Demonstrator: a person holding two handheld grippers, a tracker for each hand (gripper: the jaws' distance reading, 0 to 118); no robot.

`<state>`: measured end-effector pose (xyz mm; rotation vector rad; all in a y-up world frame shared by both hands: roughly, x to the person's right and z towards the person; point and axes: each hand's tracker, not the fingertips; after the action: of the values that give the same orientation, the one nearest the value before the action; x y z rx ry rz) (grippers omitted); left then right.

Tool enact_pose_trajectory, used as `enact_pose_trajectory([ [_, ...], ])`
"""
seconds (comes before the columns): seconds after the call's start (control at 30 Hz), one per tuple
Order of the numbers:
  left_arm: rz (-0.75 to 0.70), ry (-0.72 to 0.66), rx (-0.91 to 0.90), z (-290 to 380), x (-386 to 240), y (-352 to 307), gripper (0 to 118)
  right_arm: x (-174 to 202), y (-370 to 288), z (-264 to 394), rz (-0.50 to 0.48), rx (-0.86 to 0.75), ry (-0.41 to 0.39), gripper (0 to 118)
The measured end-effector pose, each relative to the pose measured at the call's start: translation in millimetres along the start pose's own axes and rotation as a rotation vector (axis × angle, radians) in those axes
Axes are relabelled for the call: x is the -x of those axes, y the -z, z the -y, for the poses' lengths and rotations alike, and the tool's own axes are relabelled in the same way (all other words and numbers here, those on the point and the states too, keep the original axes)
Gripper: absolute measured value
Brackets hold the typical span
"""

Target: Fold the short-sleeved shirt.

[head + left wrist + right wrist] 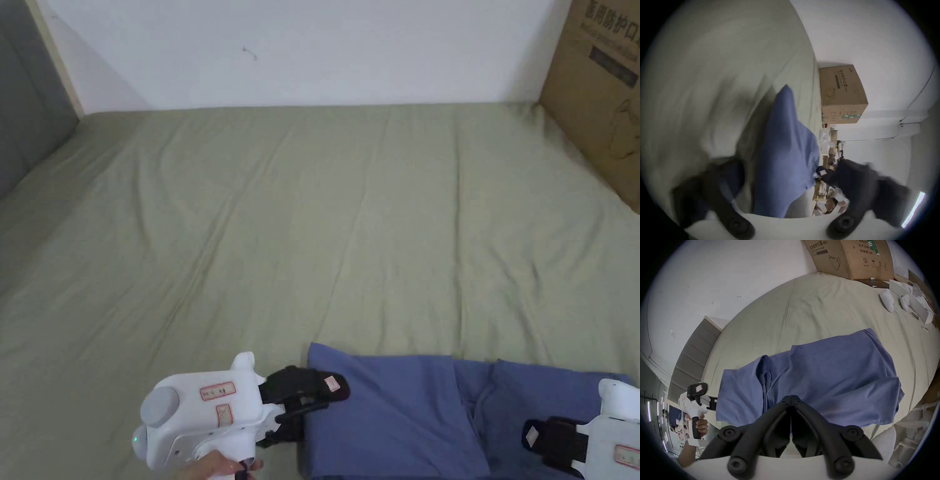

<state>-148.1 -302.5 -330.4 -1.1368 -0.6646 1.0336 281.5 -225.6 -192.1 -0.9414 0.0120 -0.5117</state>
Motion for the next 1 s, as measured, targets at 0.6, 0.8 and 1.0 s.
enact_pose_trajectory([
  [0.6,-0.090,0.110,0.037,-43,31,-109,7,54,8,-14,0.021,-0.001,-0.057,0],
  [0.8,-0.264,0.122,-0.061,-55,38,-205,7,76,17,-9,0.002,0.026,-0.109,0],
  [1.0,-0.317,0.103,-0.125,-53,30,-236,7,74,22,-3,-0.016,0.041,-0.078,0],
])
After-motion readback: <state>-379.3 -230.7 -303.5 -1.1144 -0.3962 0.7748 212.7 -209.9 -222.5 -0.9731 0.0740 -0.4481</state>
